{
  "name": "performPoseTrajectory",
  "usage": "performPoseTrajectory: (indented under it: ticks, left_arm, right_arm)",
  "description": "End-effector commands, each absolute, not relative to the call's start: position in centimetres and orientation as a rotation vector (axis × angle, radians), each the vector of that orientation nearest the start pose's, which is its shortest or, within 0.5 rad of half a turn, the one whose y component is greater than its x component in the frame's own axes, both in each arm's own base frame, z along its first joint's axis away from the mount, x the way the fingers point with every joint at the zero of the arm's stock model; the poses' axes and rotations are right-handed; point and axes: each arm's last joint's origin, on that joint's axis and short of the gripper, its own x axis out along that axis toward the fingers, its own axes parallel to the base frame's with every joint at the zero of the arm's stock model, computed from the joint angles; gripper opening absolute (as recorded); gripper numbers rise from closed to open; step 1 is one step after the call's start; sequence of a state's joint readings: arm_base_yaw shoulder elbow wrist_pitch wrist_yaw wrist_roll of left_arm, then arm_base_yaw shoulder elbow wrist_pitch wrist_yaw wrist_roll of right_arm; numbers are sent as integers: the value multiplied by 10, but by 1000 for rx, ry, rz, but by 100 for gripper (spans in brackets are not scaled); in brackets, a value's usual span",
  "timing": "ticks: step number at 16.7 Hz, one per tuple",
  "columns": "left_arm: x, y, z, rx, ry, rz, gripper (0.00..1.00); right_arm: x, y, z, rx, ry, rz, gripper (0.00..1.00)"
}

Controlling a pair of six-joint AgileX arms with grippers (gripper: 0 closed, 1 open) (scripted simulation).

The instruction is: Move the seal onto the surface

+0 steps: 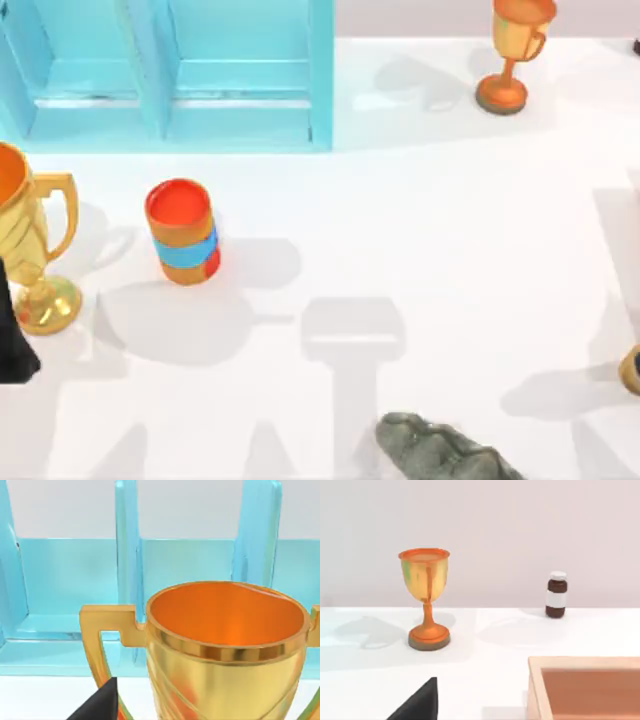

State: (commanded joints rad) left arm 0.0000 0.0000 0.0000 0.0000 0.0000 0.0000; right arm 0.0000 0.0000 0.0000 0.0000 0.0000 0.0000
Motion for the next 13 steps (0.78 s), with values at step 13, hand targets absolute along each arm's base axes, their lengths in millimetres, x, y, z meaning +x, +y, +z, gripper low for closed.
performPoseTrajectory:
  ticks: [13]
  left_arm:
    - [106, -1, 160, 0, 0, 0, 100]
  right_arm:
    - [147, -32, 240, -137, 645, -137, 100]
